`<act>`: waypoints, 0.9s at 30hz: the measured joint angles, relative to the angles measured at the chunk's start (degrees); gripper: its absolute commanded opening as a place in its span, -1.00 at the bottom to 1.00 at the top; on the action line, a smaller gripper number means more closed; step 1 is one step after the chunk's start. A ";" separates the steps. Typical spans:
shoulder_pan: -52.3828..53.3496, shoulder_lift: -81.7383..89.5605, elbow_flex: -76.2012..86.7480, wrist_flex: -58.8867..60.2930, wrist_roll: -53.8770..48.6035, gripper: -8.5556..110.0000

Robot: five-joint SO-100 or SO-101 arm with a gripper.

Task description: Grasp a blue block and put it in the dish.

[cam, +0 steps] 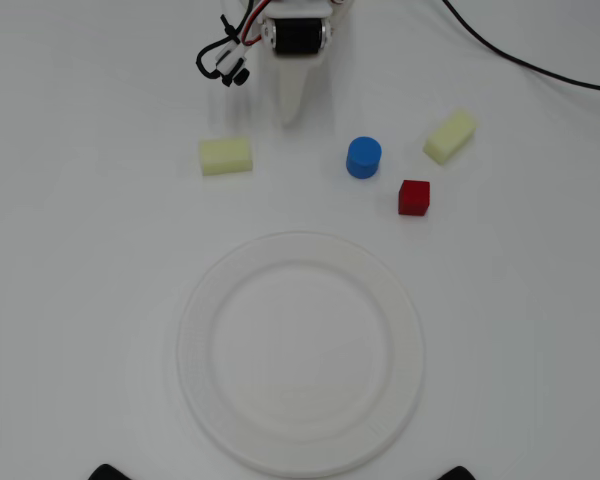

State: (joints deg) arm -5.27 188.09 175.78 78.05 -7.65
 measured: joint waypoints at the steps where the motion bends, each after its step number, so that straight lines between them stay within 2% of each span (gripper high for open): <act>1: 0.00 0.00 0.00 0.00 0.00 -0.85; 27: 0.97 -0.09 -3.60 -0.26 -2.11 -0.85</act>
State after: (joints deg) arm -4.31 188.00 172.18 77.78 -9.76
